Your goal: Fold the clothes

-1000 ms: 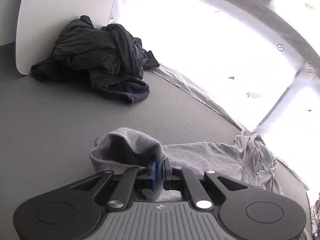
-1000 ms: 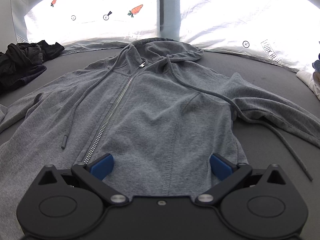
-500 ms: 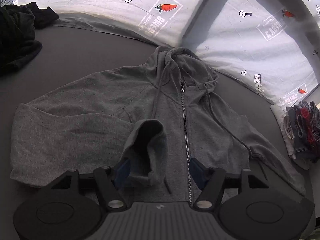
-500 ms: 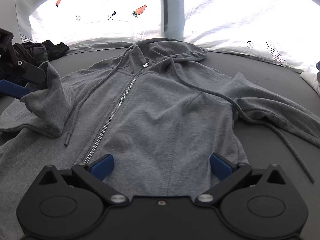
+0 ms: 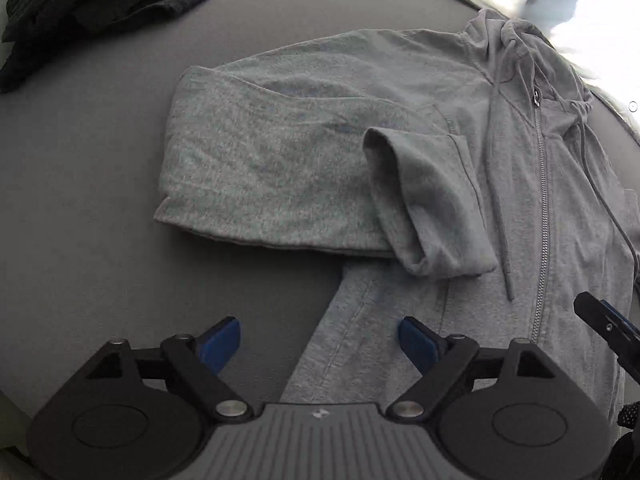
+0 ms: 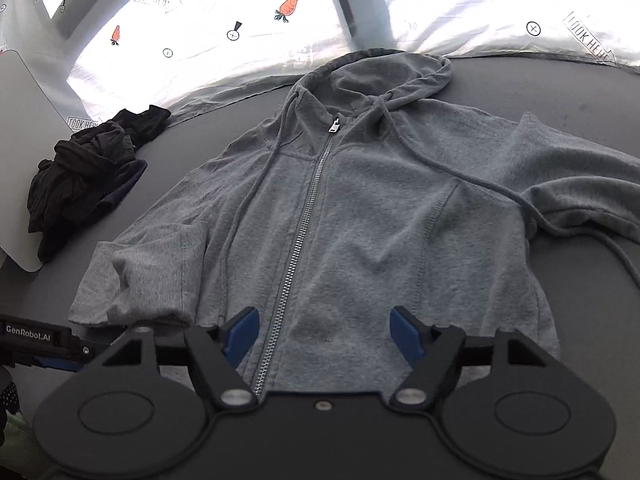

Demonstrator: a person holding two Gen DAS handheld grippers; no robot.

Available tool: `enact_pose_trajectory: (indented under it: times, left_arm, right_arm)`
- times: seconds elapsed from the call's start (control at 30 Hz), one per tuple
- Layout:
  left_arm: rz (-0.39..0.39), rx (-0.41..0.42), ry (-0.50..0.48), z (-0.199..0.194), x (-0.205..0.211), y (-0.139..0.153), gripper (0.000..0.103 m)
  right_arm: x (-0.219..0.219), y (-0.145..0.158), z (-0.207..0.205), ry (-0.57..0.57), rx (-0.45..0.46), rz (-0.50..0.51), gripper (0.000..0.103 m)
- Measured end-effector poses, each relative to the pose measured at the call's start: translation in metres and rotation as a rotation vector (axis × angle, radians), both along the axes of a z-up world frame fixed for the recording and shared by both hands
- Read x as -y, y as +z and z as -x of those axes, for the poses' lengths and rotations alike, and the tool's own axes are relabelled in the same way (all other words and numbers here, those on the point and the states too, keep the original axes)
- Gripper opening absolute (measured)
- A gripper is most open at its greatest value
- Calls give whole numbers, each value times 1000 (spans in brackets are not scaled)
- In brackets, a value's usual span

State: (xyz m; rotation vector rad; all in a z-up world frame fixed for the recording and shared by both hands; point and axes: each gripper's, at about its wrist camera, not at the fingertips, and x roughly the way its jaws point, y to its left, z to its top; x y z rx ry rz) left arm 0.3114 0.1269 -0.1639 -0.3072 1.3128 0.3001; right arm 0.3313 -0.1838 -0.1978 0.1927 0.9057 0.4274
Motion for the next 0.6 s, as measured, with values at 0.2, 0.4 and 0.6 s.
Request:
enact_pose_trajectory:
  times: [0.2,0.4,0.6]
  left_arm:
    - [18,-56,-1,-10,-12,-14,94]
    - [7,-86,-57,-19,-12,-21,102]
    - [14,-99,-85,-24,-17,-21,103]
  right_arm:
    - [-60,5,4,224,58,85,51]
    - [-94,0,7,348,119,205,51]
    - [-110,-4,3,398,134,240,48]
